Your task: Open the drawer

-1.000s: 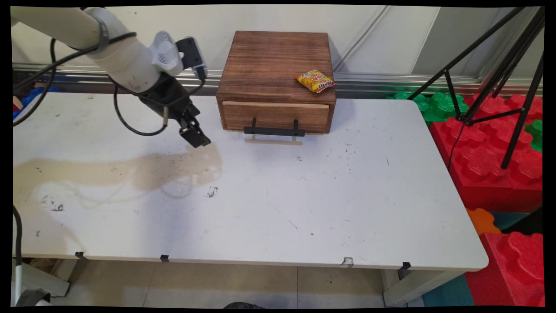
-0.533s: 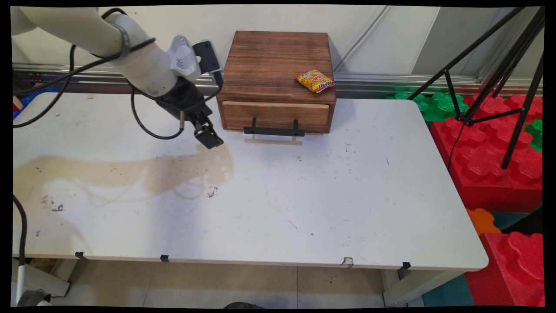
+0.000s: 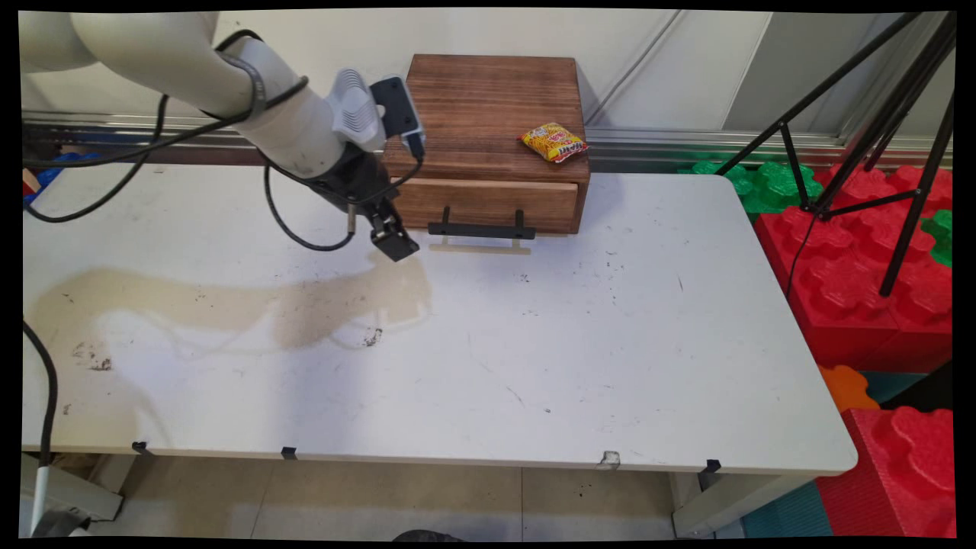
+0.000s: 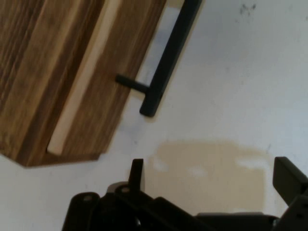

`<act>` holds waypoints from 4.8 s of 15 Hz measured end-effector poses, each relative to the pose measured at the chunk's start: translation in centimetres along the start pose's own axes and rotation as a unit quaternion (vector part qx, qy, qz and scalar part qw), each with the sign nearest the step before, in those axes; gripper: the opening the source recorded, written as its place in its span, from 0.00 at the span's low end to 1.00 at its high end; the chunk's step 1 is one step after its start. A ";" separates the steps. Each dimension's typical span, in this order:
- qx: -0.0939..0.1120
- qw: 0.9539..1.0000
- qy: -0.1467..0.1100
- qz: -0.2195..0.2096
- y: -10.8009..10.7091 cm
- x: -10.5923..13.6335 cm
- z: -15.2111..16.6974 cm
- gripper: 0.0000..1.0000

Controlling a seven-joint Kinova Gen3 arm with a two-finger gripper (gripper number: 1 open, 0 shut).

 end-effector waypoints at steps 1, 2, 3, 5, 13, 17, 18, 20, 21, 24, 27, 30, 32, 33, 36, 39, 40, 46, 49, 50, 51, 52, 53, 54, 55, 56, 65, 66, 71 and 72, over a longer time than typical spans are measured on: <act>0.002 1.000 0.003 0.002 0.1 0.2 0.1 1.00; 0.005 1.000 0.006 0.005 0.2 0.5 0.4 1.00; 0.006 1.000 0.009 0.007 0.3 0.7 0.6 1.00; 0.010 1.000 0.016 0.013 0.5 1.3 1.4 1.00; 0.015 0.998 0.037 0.042 0.5 3.1 5.1 1.00; 0.014 0.998 0.044 0.053 0.3 3.6 7.1 1.00; 0.013 0.997 0.045 0.055 0.3 3.7 7.5 1.00; 0.010 0.997 0.047 0.058 0.2 3.9 8.5 1.00; 0.008 0.997 0.048 0.060 0.2 4.0 9.2 1.00; 0.002 0.997 0.051 0.062 0.1 4.2 10.7 1.00; -0.004 0.997 0.052 0.062 0.0 4.3 11.9 1.00; -0.012 0.997 0.052 0.061 -0.2 4.3 13.4 1.00; -0.016 0.997 0.051 0.059 -0.3 4.2 14.1 1.00; -0.019 0.997 0.051 0.058 -0.3 4.2 14.5 1.00; -0.028 0.997 0.050 0.054 -0.3 4.2 15.4 1.00; -0.039 0.997 0.047 0.047 -0.1 4.2 15.9 1.00; -0.041 0.997 0.046 0.046 0.0 4.2 16.0 1.00; -0.056 0.997 0.041 0.033 0.8 4.2 15.9 1.00; -0.059 0.997 0.039 0.029 1.2 4.1 15.5 1.00; -0.060 0.997 0.038 0.027 1.4 4.0 15.3 1.00; -0.062 0.997 0.037 0.026 1.6 4.0 15.2 1.00; -0.063 0.997 0.036 0.025 1.8 3.9 15.0 1.00; -0.065 0.997 0.035 0.025 2.0 3.8 14.9 1.00; -0.066 0.997 0.034 0.024 2.2 3.7 14.6 1.00; -0.068 0.997 0.033 0.023 2.4 3.6 14.5 1.00; -0.070 0.997 0.032 0.023 2.7 3.5 14.3 1.00; -0.081 0.996 0.033 0.029 5.4 2.4 12.4 1.00; -0.083 0.995 0.034 0.031 5.8 2.2 12.1 1.00; -0.091 0.994 0.037 0.040 7.8 1.3 10.5 1.00; -0.092 0.994 0.037 0.040 8.1 1.2 10.4 1.00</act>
